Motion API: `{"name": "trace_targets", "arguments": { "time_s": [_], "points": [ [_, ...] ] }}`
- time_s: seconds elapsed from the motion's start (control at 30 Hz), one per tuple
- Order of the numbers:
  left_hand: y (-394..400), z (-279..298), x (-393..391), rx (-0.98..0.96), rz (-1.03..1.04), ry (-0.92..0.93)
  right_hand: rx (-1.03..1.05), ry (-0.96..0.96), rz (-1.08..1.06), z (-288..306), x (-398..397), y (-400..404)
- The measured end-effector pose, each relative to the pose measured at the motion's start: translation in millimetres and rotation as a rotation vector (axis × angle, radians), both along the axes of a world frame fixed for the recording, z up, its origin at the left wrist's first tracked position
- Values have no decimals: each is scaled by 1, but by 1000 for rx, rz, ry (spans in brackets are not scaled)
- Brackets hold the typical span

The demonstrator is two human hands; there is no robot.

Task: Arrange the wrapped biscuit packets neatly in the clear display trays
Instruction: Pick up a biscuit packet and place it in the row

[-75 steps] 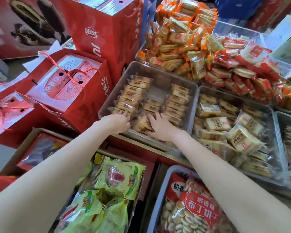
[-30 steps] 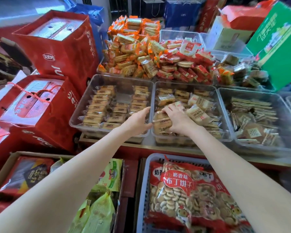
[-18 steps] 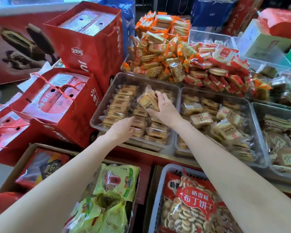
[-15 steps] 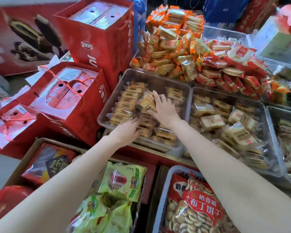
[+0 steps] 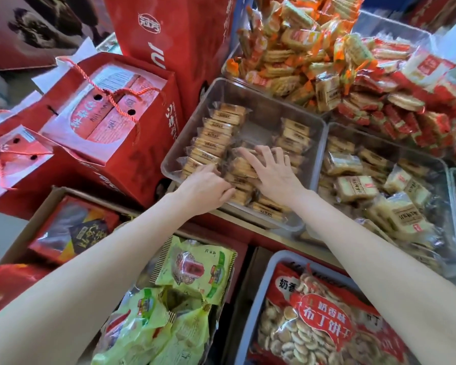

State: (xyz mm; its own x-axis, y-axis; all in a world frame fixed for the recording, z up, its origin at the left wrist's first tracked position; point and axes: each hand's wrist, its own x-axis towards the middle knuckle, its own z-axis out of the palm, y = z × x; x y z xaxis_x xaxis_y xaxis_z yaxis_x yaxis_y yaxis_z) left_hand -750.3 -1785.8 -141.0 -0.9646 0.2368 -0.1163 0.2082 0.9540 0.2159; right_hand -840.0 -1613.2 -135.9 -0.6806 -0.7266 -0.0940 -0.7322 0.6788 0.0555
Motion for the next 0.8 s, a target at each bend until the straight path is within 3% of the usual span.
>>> {"name": "trace_targets", "arguments": {
  "time_s": [0.13,0.23,0.37,0.6,0.8],
  "points": [
    [-10,-1,-4,118,108,141,165,21,8,11,-10,-27],
    [-14,-1,-7,-6,136,72,148,-15,0,10,0,-56],
    [-14,2,-5,-64,142,-35,86,-212,-45,3,-2,-45],
    [-9,16,-6,-188,139,-204,193,-390,-171,-1,2,-19],
    [10,34,-6,-95,189,-3,51,-364,-176,18,18,10]
  ]
}}
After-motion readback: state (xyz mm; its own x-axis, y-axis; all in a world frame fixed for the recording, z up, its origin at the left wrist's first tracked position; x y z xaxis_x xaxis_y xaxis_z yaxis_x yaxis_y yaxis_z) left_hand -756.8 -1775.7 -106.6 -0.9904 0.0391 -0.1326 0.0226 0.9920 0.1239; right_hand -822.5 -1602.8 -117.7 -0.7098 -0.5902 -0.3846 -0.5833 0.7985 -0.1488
